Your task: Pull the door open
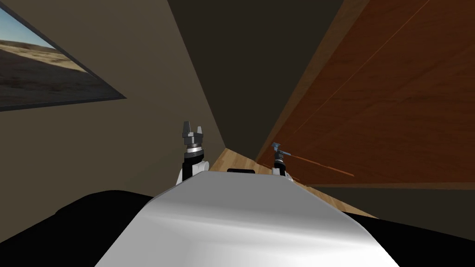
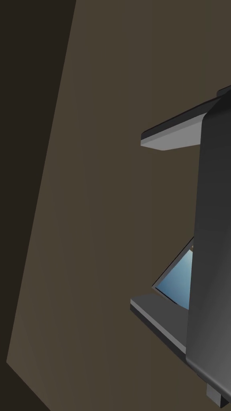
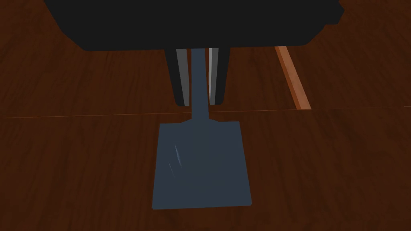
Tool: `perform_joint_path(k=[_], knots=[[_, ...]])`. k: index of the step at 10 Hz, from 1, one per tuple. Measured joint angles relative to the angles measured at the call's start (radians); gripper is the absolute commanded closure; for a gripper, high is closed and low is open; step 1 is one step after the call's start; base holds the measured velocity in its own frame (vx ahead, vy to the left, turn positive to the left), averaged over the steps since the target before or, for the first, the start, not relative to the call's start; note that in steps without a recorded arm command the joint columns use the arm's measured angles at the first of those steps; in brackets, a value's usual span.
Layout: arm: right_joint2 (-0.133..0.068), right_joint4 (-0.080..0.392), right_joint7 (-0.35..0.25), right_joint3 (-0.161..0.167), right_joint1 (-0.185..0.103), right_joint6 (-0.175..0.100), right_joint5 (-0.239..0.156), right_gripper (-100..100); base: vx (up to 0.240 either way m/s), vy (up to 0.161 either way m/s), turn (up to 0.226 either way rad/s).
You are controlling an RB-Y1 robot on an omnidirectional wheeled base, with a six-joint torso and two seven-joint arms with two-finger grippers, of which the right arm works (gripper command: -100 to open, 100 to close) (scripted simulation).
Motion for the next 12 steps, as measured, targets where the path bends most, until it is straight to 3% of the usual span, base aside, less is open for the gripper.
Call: perform_joint_path(k=[5,9,12], knots=[[-0.024,-0.004,-0.049,0.042,0.016,-0.016,0.023,100,-0.219,-0.024,0.114],[-0.059,0.015,-0.107,0.089,0.030,-0.048,0.049,100,-0.238,-0.013,0.103],[-0.066,0.017,-0.129,0.107,0.040,-0.060,0.066,100,-0.212,-0.051,0.101]])
